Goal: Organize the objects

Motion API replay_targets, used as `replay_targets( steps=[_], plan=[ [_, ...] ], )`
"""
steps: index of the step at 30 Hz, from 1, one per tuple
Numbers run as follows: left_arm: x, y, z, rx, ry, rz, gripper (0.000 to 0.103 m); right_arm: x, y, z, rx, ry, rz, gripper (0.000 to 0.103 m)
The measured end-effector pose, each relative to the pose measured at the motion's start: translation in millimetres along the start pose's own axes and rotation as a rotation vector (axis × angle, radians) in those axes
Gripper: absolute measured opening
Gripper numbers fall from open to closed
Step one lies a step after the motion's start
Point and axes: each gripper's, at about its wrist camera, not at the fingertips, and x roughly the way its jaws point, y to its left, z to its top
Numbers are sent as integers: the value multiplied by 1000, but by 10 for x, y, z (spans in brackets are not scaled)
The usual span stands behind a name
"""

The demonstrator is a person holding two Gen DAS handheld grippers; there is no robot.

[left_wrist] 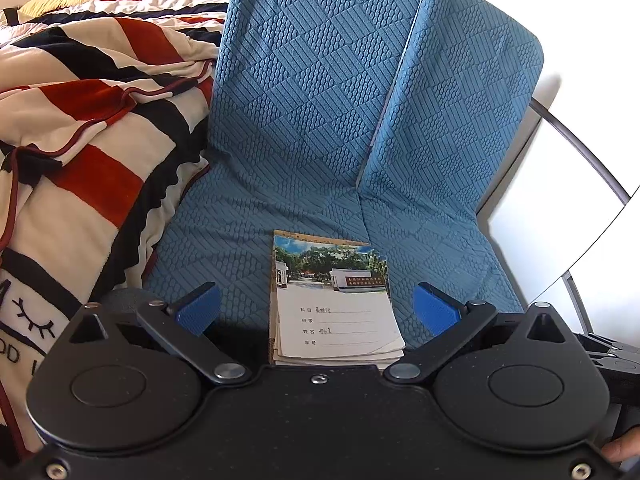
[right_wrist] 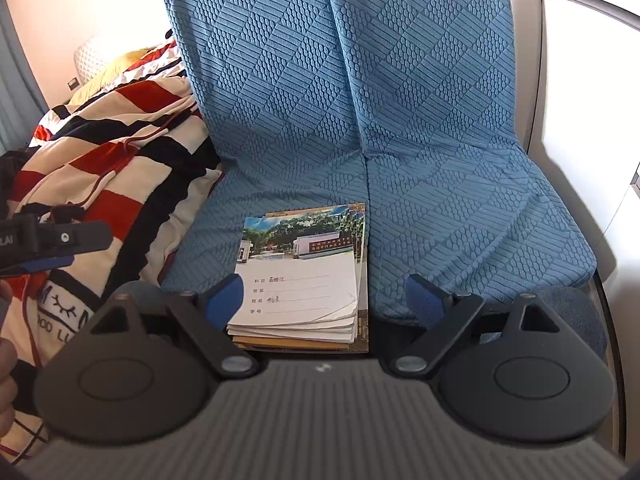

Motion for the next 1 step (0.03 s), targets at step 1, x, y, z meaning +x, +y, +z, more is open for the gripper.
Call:
replay_targets(
  steps=[1],
  plan=[
    [2, 2, 1, 0, 0, 1, 102, 1, 3, 1, -2, 0, 0, 89]
  ],
)
